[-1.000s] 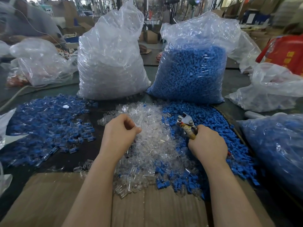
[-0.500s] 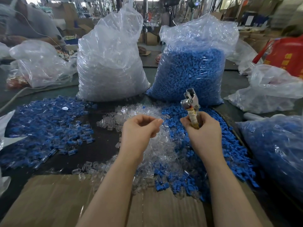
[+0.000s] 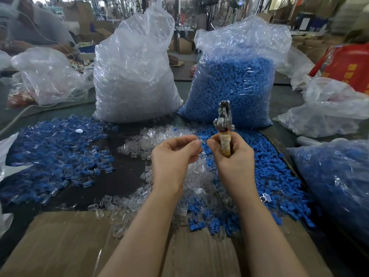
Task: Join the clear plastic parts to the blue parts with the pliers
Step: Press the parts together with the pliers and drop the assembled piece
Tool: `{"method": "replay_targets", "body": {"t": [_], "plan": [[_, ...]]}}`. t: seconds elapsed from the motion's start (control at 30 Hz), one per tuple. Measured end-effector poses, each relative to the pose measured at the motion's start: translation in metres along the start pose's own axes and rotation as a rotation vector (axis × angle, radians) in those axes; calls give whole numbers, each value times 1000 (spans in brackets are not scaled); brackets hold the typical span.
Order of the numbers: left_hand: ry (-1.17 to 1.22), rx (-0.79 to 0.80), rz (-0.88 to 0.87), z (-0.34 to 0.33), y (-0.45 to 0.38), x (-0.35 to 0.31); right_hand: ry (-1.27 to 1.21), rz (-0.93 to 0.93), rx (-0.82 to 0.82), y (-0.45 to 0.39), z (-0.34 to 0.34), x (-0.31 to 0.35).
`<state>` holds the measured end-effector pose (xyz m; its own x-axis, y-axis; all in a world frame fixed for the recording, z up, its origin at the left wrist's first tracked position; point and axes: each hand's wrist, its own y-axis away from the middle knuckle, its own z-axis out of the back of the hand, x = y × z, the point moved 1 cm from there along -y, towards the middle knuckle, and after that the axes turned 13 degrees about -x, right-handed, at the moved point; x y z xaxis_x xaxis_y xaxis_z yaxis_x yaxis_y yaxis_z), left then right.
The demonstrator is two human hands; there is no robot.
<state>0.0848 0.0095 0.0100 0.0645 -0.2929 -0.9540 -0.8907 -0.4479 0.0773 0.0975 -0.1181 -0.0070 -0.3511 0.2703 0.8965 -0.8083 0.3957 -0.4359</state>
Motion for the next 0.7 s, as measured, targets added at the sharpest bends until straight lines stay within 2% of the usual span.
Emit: {"method": "replay_targets", "body": {"t": [0.37, 0.7], "plan": [[-126, 2, -250, -6, 7, -3, 29, 29, -38, 2, -2, 5], [-234, -34, -405, -4, 4, 3, 91, 15, 73, 0, -1, 5]]}}
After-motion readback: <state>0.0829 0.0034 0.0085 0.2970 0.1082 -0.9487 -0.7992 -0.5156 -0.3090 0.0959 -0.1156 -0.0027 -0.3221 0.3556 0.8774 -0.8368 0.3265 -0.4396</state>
